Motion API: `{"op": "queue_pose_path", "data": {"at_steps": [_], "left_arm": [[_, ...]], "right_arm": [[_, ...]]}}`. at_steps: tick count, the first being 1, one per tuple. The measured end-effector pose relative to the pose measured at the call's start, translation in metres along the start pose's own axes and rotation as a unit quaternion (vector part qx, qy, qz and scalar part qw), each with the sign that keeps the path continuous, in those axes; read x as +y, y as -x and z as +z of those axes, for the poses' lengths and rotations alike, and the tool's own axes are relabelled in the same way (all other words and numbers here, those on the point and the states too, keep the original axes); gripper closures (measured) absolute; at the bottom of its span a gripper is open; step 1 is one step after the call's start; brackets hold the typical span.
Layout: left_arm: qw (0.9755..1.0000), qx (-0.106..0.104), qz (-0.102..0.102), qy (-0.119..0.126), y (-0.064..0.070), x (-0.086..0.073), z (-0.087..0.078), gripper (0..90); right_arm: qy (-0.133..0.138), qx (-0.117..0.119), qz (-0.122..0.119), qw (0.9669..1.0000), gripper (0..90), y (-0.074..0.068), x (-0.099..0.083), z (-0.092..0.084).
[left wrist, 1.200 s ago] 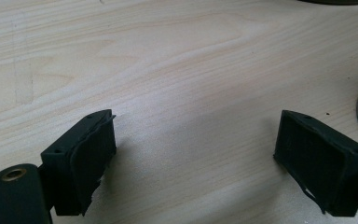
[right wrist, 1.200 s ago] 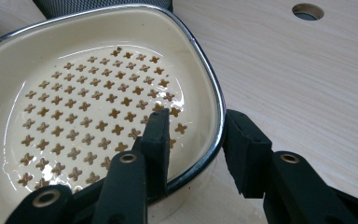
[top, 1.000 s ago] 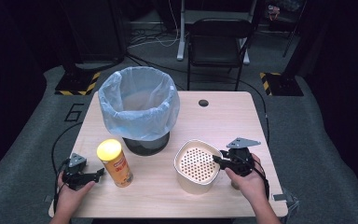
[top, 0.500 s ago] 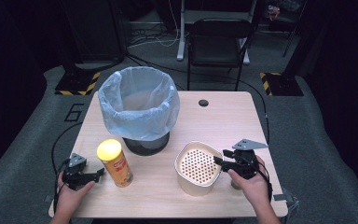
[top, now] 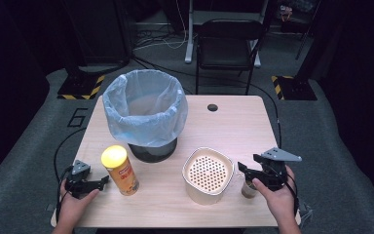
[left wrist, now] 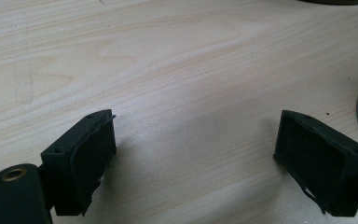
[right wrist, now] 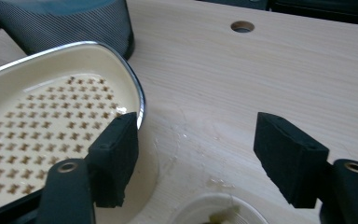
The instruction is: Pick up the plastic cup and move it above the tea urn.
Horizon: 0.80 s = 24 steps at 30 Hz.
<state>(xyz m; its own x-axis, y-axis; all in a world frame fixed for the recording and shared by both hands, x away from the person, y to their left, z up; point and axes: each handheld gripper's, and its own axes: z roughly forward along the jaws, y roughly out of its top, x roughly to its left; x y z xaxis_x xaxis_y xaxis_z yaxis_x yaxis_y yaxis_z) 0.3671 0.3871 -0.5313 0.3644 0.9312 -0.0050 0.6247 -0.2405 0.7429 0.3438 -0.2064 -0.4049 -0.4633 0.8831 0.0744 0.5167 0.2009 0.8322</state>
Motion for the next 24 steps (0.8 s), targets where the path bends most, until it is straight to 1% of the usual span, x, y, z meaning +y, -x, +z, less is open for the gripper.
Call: {"op": "queue_pose_path", "data": {"at_steps": [2,6,9,11,13,15,18,20,21,22,24], "left_arm": [[1.0000,0.000,0.001,0.001,0.000,0.000,0.000,12.0],[1.0000,0.000,0.000,0.000,0.000,0.000,0.000,12.0],[1.0000,0.000,0.000,0.000,0.000,0.000,0.000,12.0],[1.0000,0.000,0.000,0.000,0.000,0.000,0.000,12.0],[1.0000,0.000,0.000,0.000,0.000,0.000,0.000,12.0],[1.0000,0.000,0.000,0.000,0.000,0.000,0.000,12.0],[1.0000,0.000,0.000,0.000,0.000,0.000,0.000,12.0],[1.0000,0.000,0.000,0.000,0.000,0.000,0.000,12.0],[1.0000,0.000,0.000,0.000,0.000,0.000,0.000,12.0],[1.0000,0.000,0.000,0.000,0.000,0.000,0.000,12.0],[1.0000,0.000,0.000,0.000,0.000,0.000,0.000,12.0]], "right_arm": [[-0.007,-0.012,0.000,0.9999,25.5,0.001,-0.005,-0.002],[-0.018,-0.026,0.003,0.9995,21.4,0.003,-0.018,-0.004],[-0.025,-0.028,0.003,0.9993,20.8,0.003,-0.028,-0.002],[-0.035,-0.030,-0.007,0.9989,19.8,0.001,-0.035,0.001],[-0.038,-0.035,-0.010,0.9986,19.1,-0.001,-0.039,0.003],[-0.034,-0.044,-0.017,0.9983,17.7,-0.001,-0.043,0.004],[-0.043,-0.052,-0.018,0.9976,16.5,0.000,-0.047,0.006],[-0.048,-0.056,-0.014,0.9972,16.4,0.001,-0.050,0.009],[-0.049,-0.055,-0.016,0.9971,16.3,0.002,-0.051,0.009],[-0.050,-0.055,-0.010,0.9972,16.4,0.002,-0.052,0.011],[-0.054,-0.057,-0.008,0.9969,16.4,0.003,-0.055,0.013]]}}
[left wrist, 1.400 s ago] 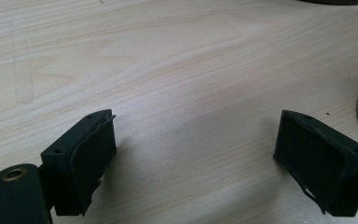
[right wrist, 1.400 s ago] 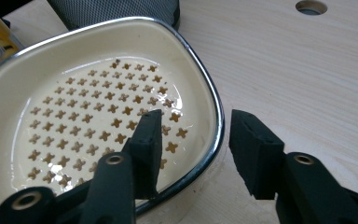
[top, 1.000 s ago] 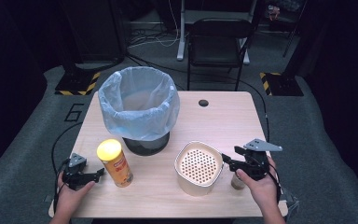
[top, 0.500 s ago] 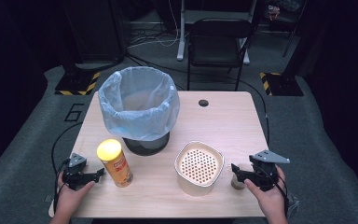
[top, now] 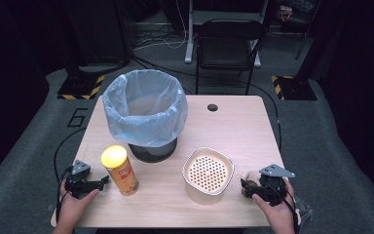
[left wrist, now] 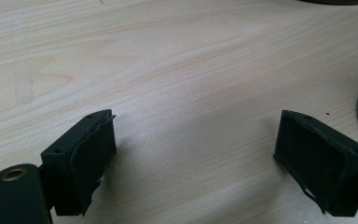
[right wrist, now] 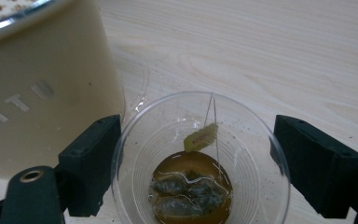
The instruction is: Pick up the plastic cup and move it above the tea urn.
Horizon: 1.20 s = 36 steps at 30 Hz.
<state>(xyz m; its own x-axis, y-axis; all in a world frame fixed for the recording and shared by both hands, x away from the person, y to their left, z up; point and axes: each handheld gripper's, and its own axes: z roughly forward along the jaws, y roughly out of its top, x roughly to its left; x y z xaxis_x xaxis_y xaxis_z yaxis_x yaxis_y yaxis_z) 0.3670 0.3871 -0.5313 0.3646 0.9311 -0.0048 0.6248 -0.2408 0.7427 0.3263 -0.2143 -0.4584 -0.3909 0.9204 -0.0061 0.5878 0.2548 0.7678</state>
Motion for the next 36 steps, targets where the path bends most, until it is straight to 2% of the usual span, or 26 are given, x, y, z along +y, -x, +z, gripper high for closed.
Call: {"op": "queue_pose_path", "data": {"at_steps": [7,11,14,16,31,35,36], "left_arm": [[1.0000,0.000,0.000,0.000,0.000,0.000,0.000,12.0],[1.0000,0.000,0.000,0.000,0.000,0.000,0.000,12.0],[1.0000,0.000,0.000,0.000,0.000,0.000,0.000,12.0],[1.0000,0.000,0.000,0.000,0.000,0.000,0.000,12.0],[1.0000,0.000,0.000,0.000,0.000,0.000,0.000,12.0],[1.0000,0.000,0.000,0.000,0.000,0.000,0.000,12.0],[1.0000,0.000,0.000,0.000,0.000,0.000,0.000,11.9]], "right_arm": [[-0.012,0.007,0.002,0.9999,19.9,0.001,-0.008,0.010],[-0.016,0.005,-0.004,0.9999,20.1,0.001,-0.010,0.013],[-0.019,0.004,-0.001,0.9998,21.4,0.000,-0.011,0.014],[-0.025,0.006,-0.002,0.9997,27.1,0.001,-0.012,0.015],[-0.022,0.019,-0.012,0.9995,32.6,0.003,-0.012,0.015],[-0.027,0.021,-0.028,0.9990,33.1,0.004,-0.009,0.016],[-0.032,0.028,-0.034,0.9985,33.2,0.004,-0.009,0.015]]}}
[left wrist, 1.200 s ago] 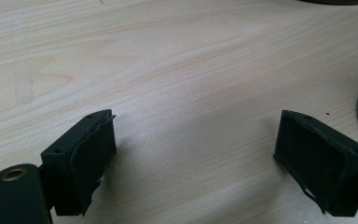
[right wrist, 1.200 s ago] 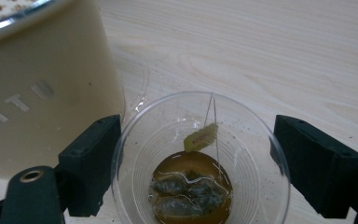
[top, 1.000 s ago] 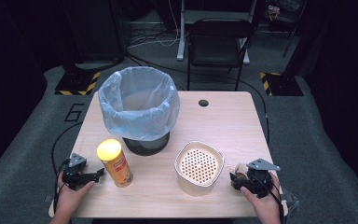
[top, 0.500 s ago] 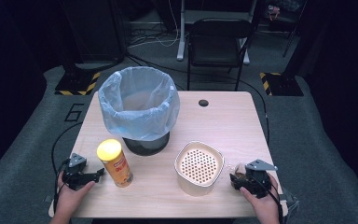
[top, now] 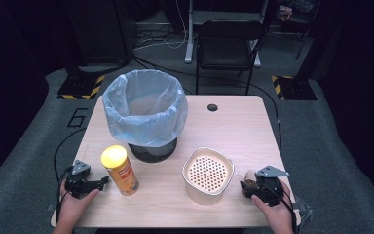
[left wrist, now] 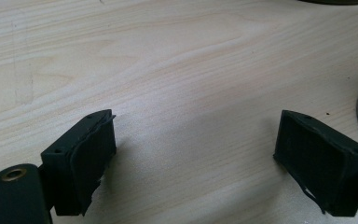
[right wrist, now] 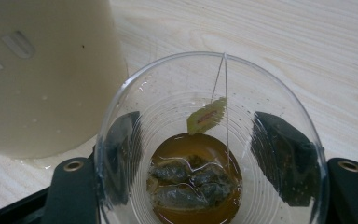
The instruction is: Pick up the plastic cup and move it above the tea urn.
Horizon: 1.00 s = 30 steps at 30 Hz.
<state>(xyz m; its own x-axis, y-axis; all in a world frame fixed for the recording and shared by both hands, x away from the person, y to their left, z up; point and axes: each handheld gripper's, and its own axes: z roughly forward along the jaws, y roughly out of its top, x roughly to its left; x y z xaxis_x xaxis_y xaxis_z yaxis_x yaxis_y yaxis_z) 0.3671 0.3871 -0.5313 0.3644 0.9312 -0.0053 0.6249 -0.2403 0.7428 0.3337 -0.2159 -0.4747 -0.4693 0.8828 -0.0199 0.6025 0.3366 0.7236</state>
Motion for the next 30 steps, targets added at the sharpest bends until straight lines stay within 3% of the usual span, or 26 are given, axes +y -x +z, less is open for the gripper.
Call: {"op": "queue_pose_path", "data": {"at_steps": [10,11,15,16,20,23,25,30], "left_arm": [[1.0000,0.000,0.000,0.000,0.000,0.000,0.000,12.0],[1.0000,0.000,0.000,0.000,0.000,0.000,0.000,12.0],[1.0000,0.000,0.000,0.000,0.000,0.000,0.000,12.0],[1.0000,0.000,0.000,0.000,0.000,0.000,0.000,12.0],[1.0000,0.000,0.000,0.000,0.000,0.000,0.000,12.0],[1.0000,0.000,0.000,0.000,0.000,0.000,0.000,12.0],[1.0000,0.000,0.000,0.000,0.000,0.000,0.000,12.0],[1.0000,0.000,0.000,0.000,0.000,0.000,0.000,12.0]], "right_arm": [[0.010,-0.004,-0.059,0.9982,33.6,0.007,0.031,-0.010],[0.010,0.002,-0.073,0.9973,33.6,0.010,0.037,-0.012],[0.019,0.014,-0.083,0.9963,33.7,0.019,0.058,-0.015],[0.017,0.016,-0.096,0.9951,33.8,0.022,0.062,-0.016],[0.013,0.017,-0.114,0.9933,34.0,0.028,0.083,-0.016],[-0.001,0.013,-0.152,0.9883,34.1,0.030,0.097,-0.014],[-0.004,0.009,-0.157,0.9875,34.2,0.029,0.101,-0.012],[0.002,-0.013,-0.196,0.9804,34.2,0.020,0.111,-0.007]]}}
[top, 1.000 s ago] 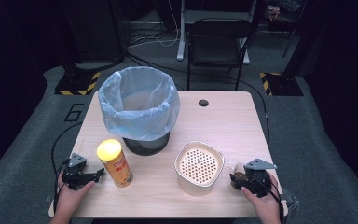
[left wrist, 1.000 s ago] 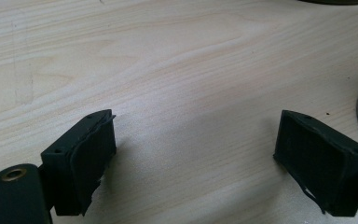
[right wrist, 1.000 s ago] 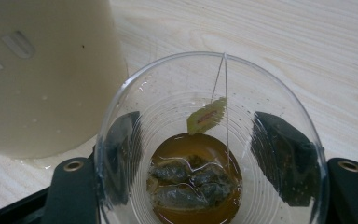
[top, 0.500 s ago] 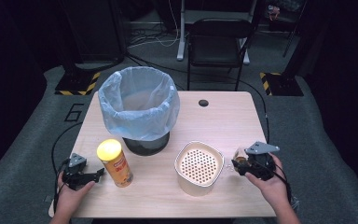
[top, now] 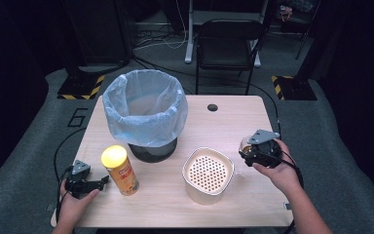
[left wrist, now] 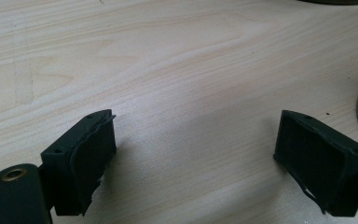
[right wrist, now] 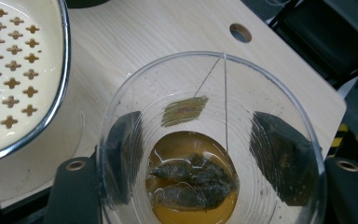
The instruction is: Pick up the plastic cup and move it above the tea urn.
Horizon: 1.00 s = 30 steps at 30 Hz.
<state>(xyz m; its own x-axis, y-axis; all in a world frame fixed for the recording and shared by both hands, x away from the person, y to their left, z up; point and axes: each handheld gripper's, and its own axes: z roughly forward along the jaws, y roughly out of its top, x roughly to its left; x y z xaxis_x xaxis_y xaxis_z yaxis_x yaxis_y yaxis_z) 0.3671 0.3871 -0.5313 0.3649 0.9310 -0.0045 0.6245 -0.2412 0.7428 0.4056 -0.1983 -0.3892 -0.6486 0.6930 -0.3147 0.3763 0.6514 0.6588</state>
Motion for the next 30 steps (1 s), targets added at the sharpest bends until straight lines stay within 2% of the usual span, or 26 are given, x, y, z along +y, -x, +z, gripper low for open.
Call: {"op": "queue_pose_path", "data": {"at_steps": [2,3,4,8,12,19,24,30], "left_arm": [[1.0000,0.000,0.000,0.000,0.000,0.000,0.000,12.0],[1.0000,0.000,-0.001,0.000,0.000,0.000,0.000,12.0],[1.0000,0.000,-0.001,0.000,0.000,0.000,0.000,12.0],[1.0000,0.000,-0.001,0.000,0.000,0.000,0.000,12.0],[1.0000,0.000,0.000,0.000,0.000,0.000,0.000,12.0],[1.0000,0.000,0.000,0.000,0.000,0.000,0.000,12.0],[1.0000,-0.001,-0.001,-0.001,0.000,0.000,0.000,11.9],[1.0000,0.000,-0.001,0.000,0.000,0.000,0.000,12.0]], "right_arm": [[0.003,0.003,-0.011,0.9999,34.2,-0.002,0.004,0.001],[0.006,-0.002,-0.015,0.9999,34.2,-0.004,0.006,0.002],[0.006,-0.007,-0.034,0.9994,34.2,-0.003,0.009,0.003],[0.011,-0.020,-0.059,0.9980,34.3,-0.006,0.016,0.004],[0.008,-0.043,-0.102,0.9938,34.3,-0.011,0.025,0.004],[0.020,-0.055,-0.121,0.9910,34.3,-0.016,0.033,0.004],[0.014,-0.064,-0.152,0.9861,34.3,-0.019,0.036,0.008],[0.019,-0.058,-0.152,0.9865,34.3,-0.023,0.038,0.012]]}}
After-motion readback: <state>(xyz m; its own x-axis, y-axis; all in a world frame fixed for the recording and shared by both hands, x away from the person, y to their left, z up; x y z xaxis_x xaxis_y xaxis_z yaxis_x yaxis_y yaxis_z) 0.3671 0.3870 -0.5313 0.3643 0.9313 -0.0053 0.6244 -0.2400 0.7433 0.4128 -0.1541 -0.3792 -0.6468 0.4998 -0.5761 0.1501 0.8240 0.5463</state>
